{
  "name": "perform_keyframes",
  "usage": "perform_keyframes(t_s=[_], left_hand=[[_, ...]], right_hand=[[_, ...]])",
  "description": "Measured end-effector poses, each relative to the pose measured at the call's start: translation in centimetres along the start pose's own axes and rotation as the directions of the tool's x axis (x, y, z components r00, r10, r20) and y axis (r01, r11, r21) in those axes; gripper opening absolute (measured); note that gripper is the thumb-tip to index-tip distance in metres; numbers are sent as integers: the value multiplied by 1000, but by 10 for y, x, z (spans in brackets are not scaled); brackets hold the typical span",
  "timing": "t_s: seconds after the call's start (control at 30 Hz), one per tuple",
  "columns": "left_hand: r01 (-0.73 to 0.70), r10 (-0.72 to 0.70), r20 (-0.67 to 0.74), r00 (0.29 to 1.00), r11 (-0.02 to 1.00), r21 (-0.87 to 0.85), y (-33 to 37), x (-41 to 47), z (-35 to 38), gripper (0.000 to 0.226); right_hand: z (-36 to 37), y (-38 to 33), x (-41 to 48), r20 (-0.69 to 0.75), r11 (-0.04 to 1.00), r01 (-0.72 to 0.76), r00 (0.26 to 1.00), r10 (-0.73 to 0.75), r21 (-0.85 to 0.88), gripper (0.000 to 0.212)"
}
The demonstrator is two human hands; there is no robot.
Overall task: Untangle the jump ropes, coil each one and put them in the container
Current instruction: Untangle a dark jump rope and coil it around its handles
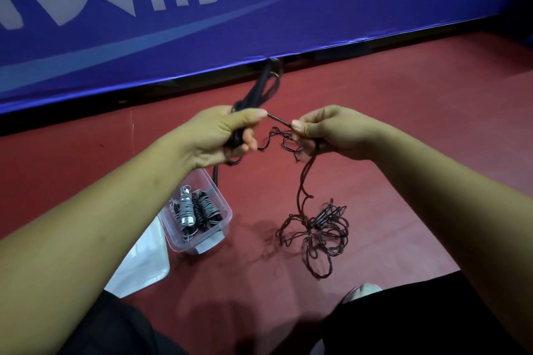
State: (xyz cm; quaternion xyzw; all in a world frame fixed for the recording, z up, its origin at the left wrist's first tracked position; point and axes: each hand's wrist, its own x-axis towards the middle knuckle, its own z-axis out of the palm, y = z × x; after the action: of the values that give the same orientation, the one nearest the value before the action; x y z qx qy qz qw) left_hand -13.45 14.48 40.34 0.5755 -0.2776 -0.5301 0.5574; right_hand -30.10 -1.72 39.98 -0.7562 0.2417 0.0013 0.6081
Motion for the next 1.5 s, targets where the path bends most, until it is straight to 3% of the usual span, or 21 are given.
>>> perform_keyframes(t_s=[0.3, 0.37, 0.47, 0.57, 0.67, 0.83, 0.97, 1.13, 1.23, 1.33, 1.43, 1.5], left_hand=[[-8, -20, -219, 976, 992, -129, 0, 16, -37, 30], [-9, -4, -251, 968, 999, -51, -3, 18, -45, 25], [-16, 67, -238, 969, 978, 208, -12, 20, -53, 17], [-39, 138, -149, 979, 849, 527, -21, 18, -50, 20], [-22, 138, -110, 984, 716, 697, -26, 18, -49, 33], [97, 150, -208, 967, 539, 836, -31, 16, -30, 56], [145, 98, -201, 975, 405, 903, -34, 9, -6, 75], [85, -2, -92, 996, 401, 912, -37, 4, 7, 64], [-2, -96, 50, 994, 444, 896, -32, -2, 17, 47], [-99, -84, 152, 985, 450, 888, -26, -9, 24, 34], [-149, -41, 233, 972, 661, 736, -18, -14, 20, 21], [-118, -35, 272, 962, 842, 526, -16, -17, 18, 8]], right_hand=[[10, -11, -9, 79, 996, -24, 997, 17, 88, 23], [14, -16, -14, 118, 996, -37, 993, 26, 87, 23], [18, -21, -21, 142, 998, -21, 990, 12, 66, 23], [14, -24, -27, 136, 1000, -11, 991, 7, 29, 23], [11, -28, -32, 120, 1000, 2, 993, -5, 28, 23], [22, -37, -36, 146, 998, 50, 988, -55, 40, 23], [24, -44, -35, 109, 993, 101, 988, -107, 54, 24], [8, -37, -28, -85, 991, 131, 988, -131, -3, 27], [1, -29, -20, -118, 995, 100, 988, -99, 5, 27], [-6, -20, -13, -126, 998, 56, 991, -52, 25, 26], [-13, -12, -9, -99, 995, 24, 995, -14, 100, 29], [-13, -6, -7, -81, 989, 8, 997, 3, 144, 36]])
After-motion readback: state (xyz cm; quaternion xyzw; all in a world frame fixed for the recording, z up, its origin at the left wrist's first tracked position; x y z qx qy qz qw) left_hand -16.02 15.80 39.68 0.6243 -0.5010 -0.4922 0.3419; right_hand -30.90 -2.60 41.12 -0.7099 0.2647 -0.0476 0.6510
